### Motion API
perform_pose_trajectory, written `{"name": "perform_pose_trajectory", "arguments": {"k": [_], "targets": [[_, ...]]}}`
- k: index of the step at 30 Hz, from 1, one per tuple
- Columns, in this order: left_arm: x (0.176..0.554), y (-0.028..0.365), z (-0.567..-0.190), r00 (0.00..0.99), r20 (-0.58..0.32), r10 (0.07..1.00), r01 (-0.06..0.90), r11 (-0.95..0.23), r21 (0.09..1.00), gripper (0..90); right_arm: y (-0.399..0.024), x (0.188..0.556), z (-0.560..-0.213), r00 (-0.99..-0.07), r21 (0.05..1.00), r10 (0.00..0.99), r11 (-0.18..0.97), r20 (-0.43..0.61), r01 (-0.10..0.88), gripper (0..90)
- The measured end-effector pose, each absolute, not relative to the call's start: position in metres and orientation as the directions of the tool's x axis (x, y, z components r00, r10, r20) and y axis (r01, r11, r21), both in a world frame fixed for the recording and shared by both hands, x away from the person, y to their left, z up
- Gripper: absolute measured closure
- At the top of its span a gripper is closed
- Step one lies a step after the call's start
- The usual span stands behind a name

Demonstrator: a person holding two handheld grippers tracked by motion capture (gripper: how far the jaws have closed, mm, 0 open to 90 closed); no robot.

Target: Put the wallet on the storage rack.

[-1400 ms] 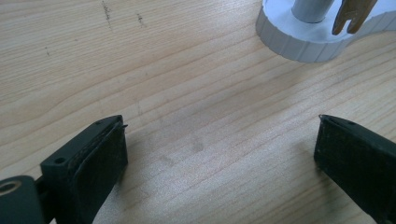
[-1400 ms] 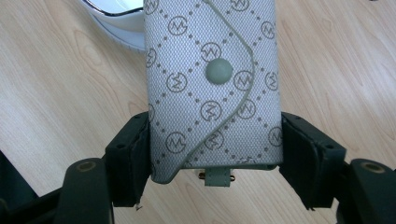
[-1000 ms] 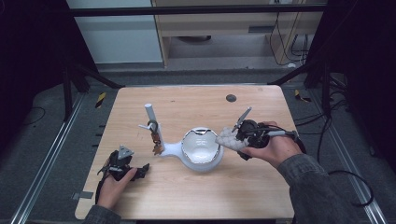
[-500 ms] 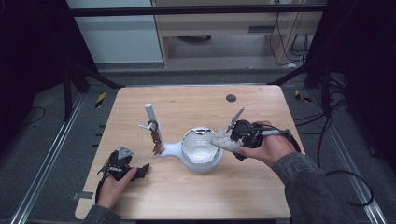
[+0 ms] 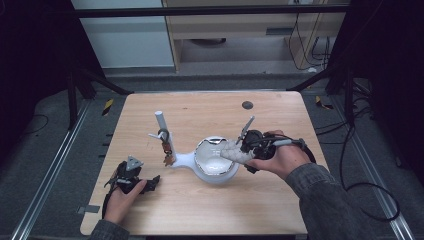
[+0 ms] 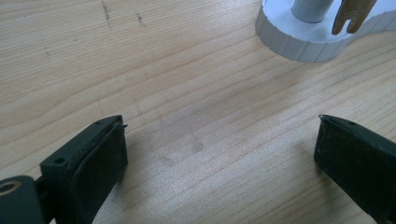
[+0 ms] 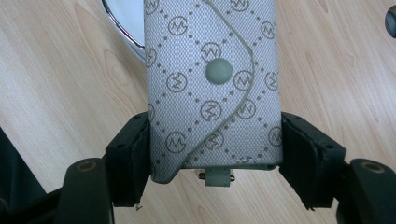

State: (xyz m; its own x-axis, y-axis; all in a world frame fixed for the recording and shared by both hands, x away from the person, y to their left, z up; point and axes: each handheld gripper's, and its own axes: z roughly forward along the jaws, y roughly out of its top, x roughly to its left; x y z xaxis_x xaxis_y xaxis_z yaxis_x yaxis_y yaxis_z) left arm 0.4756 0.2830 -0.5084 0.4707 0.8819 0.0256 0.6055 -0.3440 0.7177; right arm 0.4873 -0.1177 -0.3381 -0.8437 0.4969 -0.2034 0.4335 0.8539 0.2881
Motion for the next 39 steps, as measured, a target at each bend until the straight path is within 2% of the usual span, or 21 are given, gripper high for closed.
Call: {"name": "perform_pose_trajectory", "arguments": {"k": [39], "targets": [[0.476, 0.283, -0.508, 0.472, 0.025, 0.881, 0.604, -0.345, 0.718, 1.7, -0.081, 0.49, -0.357, -0.881, 0.231, 0.441, 0.887, -0.172, 0.399, 31.4]]}}
